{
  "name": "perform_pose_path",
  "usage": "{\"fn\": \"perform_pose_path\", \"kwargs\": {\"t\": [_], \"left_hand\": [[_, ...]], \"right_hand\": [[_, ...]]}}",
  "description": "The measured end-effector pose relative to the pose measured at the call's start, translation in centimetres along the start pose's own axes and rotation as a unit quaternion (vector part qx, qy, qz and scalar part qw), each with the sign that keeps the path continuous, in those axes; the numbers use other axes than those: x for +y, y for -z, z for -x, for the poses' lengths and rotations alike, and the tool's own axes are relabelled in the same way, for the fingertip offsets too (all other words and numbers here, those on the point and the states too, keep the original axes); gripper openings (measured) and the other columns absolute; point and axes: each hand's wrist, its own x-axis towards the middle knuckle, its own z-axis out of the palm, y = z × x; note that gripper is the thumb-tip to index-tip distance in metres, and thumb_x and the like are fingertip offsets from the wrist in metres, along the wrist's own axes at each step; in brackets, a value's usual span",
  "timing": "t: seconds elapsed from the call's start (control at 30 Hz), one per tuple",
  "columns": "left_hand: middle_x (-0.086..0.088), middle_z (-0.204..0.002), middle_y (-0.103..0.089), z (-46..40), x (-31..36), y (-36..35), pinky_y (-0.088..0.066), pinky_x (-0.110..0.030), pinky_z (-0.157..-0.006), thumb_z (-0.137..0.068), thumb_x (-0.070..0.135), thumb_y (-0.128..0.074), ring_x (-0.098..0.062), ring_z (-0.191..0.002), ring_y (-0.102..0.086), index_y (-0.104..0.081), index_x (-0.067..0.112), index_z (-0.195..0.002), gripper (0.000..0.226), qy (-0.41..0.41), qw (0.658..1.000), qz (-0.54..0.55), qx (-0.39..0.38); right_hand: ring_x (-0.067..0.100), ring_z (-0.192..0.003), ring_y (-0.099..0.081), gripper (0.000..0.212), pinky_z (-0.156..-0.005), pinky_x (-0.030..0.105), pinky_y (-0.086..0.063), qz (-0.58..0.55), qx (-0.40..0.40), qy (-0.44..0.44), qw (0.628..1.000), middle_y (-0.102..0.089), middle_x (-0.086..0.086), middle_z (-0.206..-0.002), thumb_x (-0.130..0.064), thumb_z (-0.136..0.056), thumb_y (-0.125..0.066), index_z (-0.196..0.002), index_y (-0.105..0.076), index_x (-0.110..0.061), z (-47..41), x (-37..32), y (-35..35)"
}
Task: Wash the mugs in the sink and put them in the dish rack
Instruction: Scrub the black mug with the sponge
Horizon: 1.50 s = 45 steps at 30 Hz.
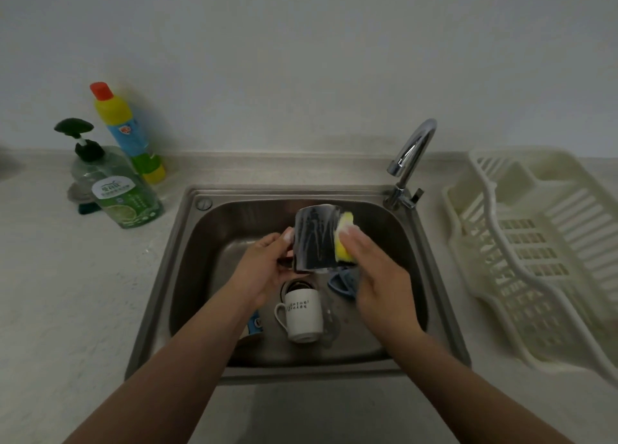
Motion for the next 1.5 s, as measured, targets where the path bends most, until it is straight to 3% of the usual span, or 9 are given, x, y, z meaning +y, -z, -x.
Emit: {"fn": "perform_pose_path", "kwargs": {"t": [0.1, 0.23, 0.37, 0.63, 0.8, 0.97, 1.1, 1.4, 1.5], "left_hand": [[-0.013, -0.096, -0.069, 0.0, 0.1, 0.8, -0.06, -0.033, -0.066, -0.096, 0.025, -0.057, -0.021, -0.084, -0.071, -0.06, 0.006, -0.099, 0.02, 0.001, 0.999, -0.032, 0.0], [-0.012, -0.095, -0.072, 0.2, -0.5, 0.5, -0.059, -0.035, -0.07, -0.095, 0.027, -0.06, -0.022, -0.084, -0.071, -0.062, 0.004, -0.105, 0.025, 0.002, 0.998, -0.062, 0.005], [-0.016, -0.099, -0.07, 0.5, -0.5, 0.6, -0.059, -0.031, -0.068, -0.095, 0.023, -0.06, -0.022, -0.085, -0.068, -0.063, -0.002, -0.11, 0.029, -0.029, 0.994, -0.093, 0.039], [-0.009, -0.078, -0.067, 0.3, -0.5, 0.6, -0.057, -0.047, -0.082, -0.091, 0.026, -0.068, -0.022, -0.078, -0.064, -0.067, 0.013, -0.076, 0.02, -0.068, 0.978, -0.177, 0.082], [-0.018, -0.096, -0.071, 0.6, -0.5, -0.2, -0.057, -0.027, -0.064, -0.094, 0.024, -0.064, -0.018, -0.079, -0.071, -0.062, -0.004, -0.107, 0.031, -0.044, 0.99, -0.126, 0.05], [-0.011, -0.096, -0.072, 0.9, 0.3, 0.6, -0.058, -0.03, -0.068, -0.096, 0.025, -0.059, -0.018, -0.083, -0.073, -0.06, 0.006, -0.103, 0.02, -0.026, 0.997, -0.071, 0.016], [-0.012, -0.093, -0.071, 1.0, 0.0, -0.2, -0.059, -0.031, -0.064, -0.098, 0.023, -0.055, -0.021, -0.083, -0.072, -0.058, 0.006, -0.103, 0.019, -0.006, 0.999, -0.034, -0.015], [-0.016, -0.1, -0.07, 1.0, -0.3, -0.4, -0.06, -0.033, -0.068, -0.095, 0.024, -0.06, -0.022, -0.084, -0.071, -0.058, 0.007, -0.108, 0.021, -0.016, 0.997, -0.068, 0.012], [-0.017, -0.095, -0.068, 0.8, -0.2, -0.4, -0.06, -0.032, -0.066, -0.094, 0.024, -0.062, -0.02, -0.078, -0.07, -0.059, 0.007, -0.103, 0.02, -0.035, 0.996, -0.072, 0.033]], "right_hand": [[0.014, -0.139, -0.036, 0.051, -0.109, 0.042, -0.035, 0.04, -0.048, 0.106, 0.992, -0.043, -0.006, -0.145, -0.014, -0.088, -0.039, -0.139, -0.048, -0.018, 1.3, 0.0, -0.2], [0.006, -0.14, -0.029, 0.06, -0.115, 0.035, -0.032, 0.016, -0.022, 0.008, 1.0, -0.04, -0.004, -0.149, 0.008, -0.087, -0.055, -0.139, -0.051, -0.021, -3.1, -0.3, -0.4], [0.018, -0.133, -0.044, 0.076, -0.104, 0.041, -0.043, 0.132, -0.073, 0.169, 0.974, -0.057, 0.003, -0.137, 0.009, -0.059, -0.083, -0.128, -0.062, -0.014, 0.5, 0.2, -1.6], [0.023, -0.126, -0.053, 0.052, -0.098, 0.044, -0.049, 0.175, -0.075, 0.271, 0.944, -0.063, 0.007, -0.129, -0.003, -0.069, -0.067, -0.12, -0.067, -0.01, 0.7, 0.9, -1.8], [0.01, -0.139, -0.031, 0.068, -0.112, 0.039, -0.037, 0.059, -0.018, 0.044, 0.997, -0.041, -0.005, -0.148, 0.012, -0.078, -0.058, -0.138, -0.052, -0.018, -2.2, 1.4, -0.5], [0.009, -0.14, -0.034, 0.051, -0.111, 0.034, -0.034, 0.018, -0.034, 0.08, 0.996, -0.039, -0.008, -0.149, -0.015, -0.09, -0.039, -0.14, -0.047, -0.022, 2.7, 1.1, -0.4], [-0.004, -0.134, -0.034, 0.06, -0.111, 0.023, -0.035, -0.064, 0.032, -0.035, 0.997, -0.038, -0.012, -0.146, 0.007, -0.091, -0.047, -0.14, -0.045, -0.027, -1.2, 0.8, -0.4], [0.014, -0.138, -0.036, 0.067, -0.111, 0.042, -0.038, -0.003, 0.014, 0.006, 1.0, -0.037, -0.009, -0.146, 0.013, -0.083, -0.055, -0.14, -0.047, -0.022, -1.4, 0.5, -0.7], [0.023, -0.134, -0.042, 0.058, -0.105, 0.042, -0.042, 0.109, -0.018, 0.194, 0.975, -0.054, 0.007, -0.138, 0.004, -0.074, -0.061, -0.13, -0.058, -0.01, 0.8, 0.3, -0.9]]}}
